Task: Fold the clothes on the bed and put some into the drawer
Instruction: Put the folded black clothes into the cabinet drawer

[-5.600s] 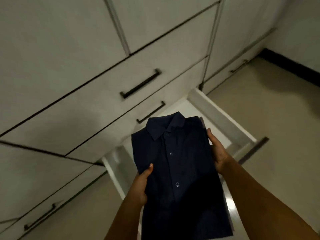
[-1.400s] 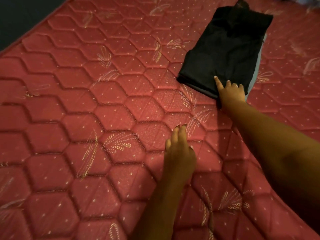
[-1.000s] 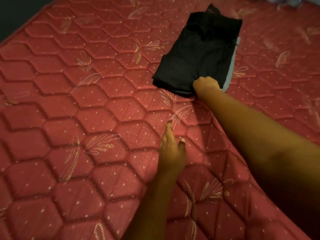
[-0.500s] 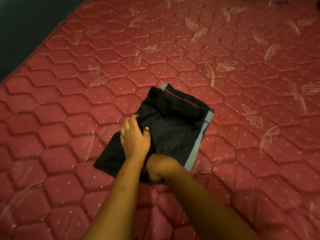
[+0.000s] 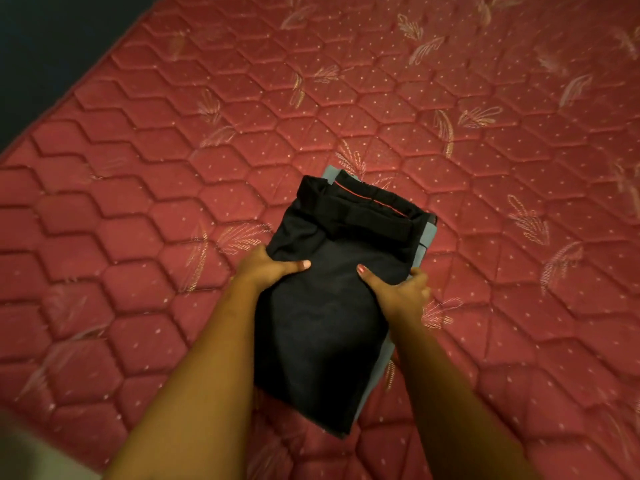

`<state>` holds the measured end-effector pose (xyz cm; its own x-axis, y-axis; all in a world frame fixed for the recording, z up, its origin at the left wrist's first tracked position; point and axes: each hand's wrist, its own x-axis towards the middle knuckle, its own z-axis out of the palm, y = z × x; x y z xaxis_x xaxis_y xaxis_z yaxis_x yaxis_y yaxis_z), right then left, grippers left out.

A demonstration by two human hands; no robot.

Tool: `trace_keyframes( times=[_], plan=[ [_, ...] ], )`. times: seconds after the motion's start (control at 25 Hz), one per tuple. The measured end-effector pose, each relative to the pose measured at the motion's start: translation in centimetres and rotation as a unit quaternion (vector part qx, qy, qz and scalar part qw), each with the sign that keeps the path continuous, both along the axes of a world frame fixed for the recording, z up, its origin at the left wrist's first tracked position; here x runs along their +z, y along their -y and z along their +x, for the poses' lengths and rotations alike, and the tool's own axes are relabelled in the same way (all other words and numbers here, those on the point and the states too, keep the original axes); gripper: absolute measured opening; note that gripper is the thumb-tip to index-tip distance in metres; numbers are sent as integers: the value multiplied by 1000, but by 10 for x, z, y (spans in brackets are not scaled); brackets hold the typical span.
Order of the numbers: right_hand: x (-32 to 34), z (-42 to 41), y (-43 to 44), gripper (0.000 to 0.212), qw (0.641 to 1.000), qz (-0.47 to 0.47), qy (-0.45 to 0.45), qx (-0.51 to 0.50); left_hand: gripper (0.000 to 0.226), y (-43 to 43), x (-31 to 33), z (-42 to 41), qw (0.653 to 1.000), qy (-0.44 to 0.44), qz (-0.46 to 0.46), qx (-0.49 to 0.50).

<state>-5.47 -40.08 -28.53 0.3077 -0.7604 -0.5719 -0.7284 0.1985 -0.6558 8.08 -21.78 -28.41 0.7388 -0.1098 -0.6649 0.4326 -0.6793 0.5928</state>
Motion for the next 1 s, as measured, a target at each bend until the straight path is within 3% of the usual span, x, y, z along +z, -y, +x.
trace_keyframes(
  times=[0.12, 0.16, 0.32, 0.4, 0.6, 0.68, 0.8, 0.88, 1.0],
  plan=[
    [-9, 3, -11, 118, 995, 27, 21, -91, 48, -4, 7, -9, 999, -29, -37, 0],
    [-13, 1, -12, 113, 993, 52, 52, -90, 41, -6, 6, -15, 998, -26, -47, 15],
    [-9, -11, -16, 55, 972, 199, 123, 0, 55, -25, -8, -54, 989, 20, -87, 114],
    [-2, -29, -31, 46, 948, 284, 132, 56, 56, -45, -11, -83, 982, 25, -100, 158],
    [3, -98, -88, 36, 896, 410, 75, 155, 30, -103, 17, -182, 955, 33, -130, 265],
    [8, -132, -112, 36, 881, 421, 57, 207, 37, -131, 30, -243, 931, 37, -144, 335],
    [14, -187, -149, 48, 859, 426, 3, 284, 64, -169, 45, -348, 901, 28, -134, 411],
    [16, -217, -176, 57, 840, 413, -26, 350, 67, -194, 45, -412, 874, 18, -147, 462],
    [21, -263, -254, 47, 786, 401, -42, 468, 86, -252, 40, -517, 802, 38, -135, 580]
  ],
)
